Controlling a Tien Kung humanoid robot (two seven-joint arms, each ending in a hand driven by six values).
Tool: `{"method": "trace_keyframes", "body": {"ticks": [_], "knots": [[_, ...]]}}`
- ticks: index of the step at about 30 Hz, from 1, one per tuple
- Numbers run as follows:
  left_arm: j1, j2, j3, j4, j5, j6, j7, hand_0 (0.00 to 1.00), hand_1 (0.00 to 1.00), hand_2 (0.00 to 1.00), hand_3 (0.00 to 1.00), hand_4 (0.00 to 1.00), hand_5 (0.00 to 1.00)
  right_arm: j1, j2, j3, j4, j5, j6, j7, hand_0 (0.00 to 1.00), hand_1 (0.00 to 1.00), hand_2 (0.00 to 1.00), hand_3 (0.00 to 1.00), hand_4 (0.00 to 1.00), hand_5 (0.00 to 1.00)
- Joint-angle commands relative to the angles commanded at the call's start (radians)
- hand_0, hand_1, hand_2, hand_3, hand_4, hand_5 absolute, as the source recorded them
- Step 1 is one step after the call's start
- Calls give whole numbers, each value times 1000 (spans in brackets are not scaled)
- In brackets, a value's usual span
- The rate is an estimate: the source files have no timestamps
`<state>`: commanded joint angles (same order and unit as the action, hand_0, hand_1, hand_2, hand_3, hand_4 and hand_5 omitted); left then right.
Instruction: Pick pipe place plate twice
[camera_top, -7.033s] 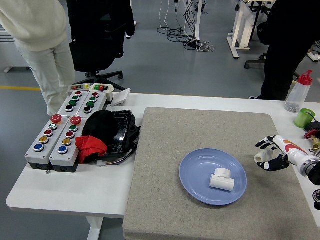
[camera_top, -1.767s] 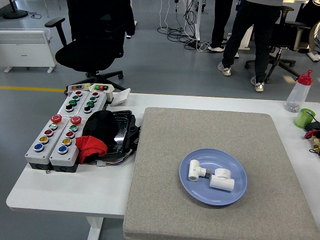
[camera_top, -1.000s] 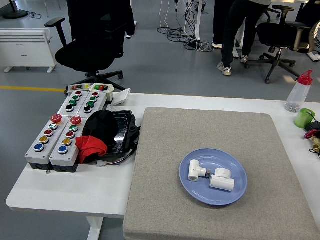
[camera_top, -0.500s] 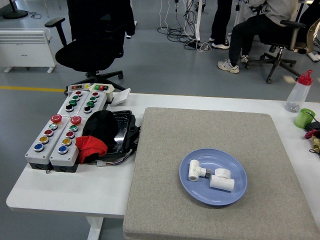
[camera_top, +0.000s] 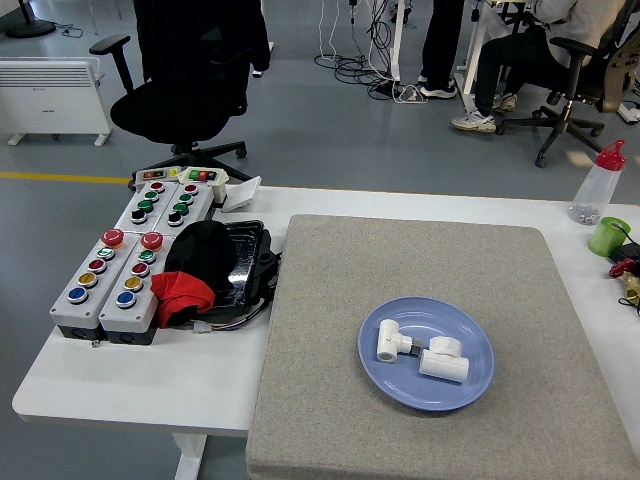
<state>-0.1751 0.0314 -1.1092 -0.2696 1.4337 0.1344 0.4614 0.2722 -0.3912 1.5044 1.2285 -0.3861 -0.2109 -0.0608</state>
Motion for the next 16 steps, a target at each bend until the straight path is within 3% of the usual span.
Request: {"method": "trace_keyframes", "body": {"ticks": [16], "knots": [[-8,2,9,1,-13,1,-1,665,641,661,610,465,998,-2,2,12,-1,-2,1,2,850,805,861,813,549,792]]}}
